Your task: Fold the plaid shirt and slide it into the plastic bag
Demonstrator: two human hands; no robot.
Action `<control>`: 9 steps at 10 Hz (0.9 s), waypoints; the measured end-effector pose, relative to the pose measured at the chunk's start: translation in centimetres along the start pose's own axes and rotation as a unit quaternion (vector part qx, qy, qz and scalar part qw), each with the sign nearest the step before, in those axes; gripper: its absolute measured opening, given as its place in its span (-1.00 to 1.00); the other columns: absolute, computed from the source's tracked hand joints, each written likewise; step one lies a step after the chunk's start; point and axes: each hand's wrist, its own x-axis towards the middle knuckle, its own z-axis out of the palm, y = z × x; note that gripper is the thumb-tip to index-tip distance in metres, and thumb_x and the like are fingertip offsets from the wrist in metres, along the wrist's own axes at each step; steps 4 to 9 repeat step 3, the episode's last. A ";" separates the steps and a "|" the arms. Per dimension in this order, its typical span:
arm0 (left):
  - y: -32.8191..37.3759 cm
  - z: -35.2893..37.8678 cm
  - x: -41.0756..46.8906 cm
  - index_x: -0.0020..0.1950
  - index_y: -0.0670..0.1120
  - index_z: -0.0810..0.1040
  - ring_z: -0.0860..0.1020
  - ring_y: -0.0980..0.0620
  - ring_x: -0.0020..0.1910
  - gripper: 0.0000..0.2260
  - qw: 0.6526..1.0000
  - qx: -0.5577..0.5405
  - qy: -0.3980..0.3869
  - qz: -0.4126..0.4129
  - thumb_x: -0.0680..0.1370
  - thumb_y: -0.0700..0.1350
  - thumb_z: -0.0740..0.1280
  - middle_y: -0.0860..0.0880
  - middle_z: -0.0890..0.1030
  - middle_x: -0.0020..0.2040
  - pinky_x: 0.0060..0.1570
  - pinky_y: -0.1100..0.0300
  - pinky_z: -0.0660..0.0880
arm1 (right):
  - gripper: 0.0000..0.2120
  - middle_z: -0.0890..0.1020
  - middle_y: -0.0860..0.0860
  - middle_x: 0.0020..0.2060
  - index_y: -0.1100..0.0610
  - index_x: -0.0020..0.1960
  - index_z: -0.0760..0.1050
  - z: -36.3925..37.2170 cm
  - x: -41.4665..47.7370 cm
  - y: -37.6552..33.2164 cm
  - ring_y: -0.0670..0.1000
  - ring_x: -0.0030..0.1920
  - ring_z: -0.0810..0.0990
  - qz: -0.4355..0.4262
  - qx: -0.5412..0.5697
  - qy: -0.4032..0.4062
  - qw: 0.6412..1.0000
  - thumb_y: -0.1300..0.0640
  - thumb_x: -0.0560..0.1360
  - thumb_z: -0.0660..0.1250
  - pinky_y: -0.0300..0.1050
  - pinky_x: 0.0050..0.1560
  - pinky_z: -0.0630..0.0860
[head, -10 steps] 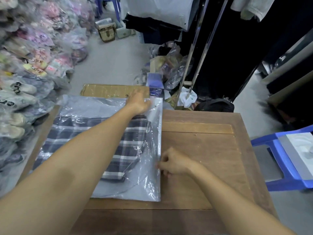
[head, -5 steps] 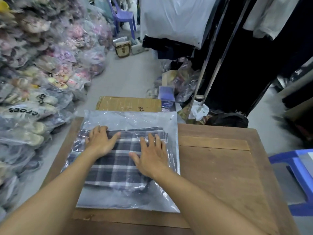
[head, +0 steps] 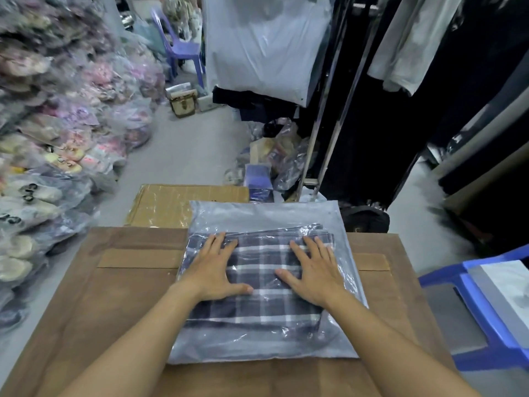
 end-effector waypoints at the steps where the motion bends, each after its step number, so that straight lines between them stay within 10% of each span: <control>1: 0.6 -0.1 0.1 0.61 0.09 -0.10 -0.27 -0.06 0.59 0.16 1.000 0.014 -0.002 -0.010 0.20 0.53 0.35 0.02 -0.25 0.62 0.55 -0.14 -0.04 | -0.15 -0.06 0.02 0.62 -0.12 0.61 -0.03 -0.1 0.1 0.3 0.10 0.59 -0.24 -0.002 0.002 0.004 1.000 -0.53 0.44 -0.08 0.13 0.56 -0.24; 9: 0.9 -0.8 -0.3 0.61 0.07 -0.03 -0.23 -0.02 0.60 0.10 0.998 -0.056 0.026 -0.011 0.24 0.51 0.33 0.02 -0.18 0.63 0.56 -0.08 -0.04 | -0.10 0.01 0.04 0.62 -0.04 0.62 -0.05 -1.1 0.1 -0.1 0.10 0.60 -0.14 0.007 0.040 -0.002 0.999 -0.53 0.44 -0.06 0.14 0.56 -0.23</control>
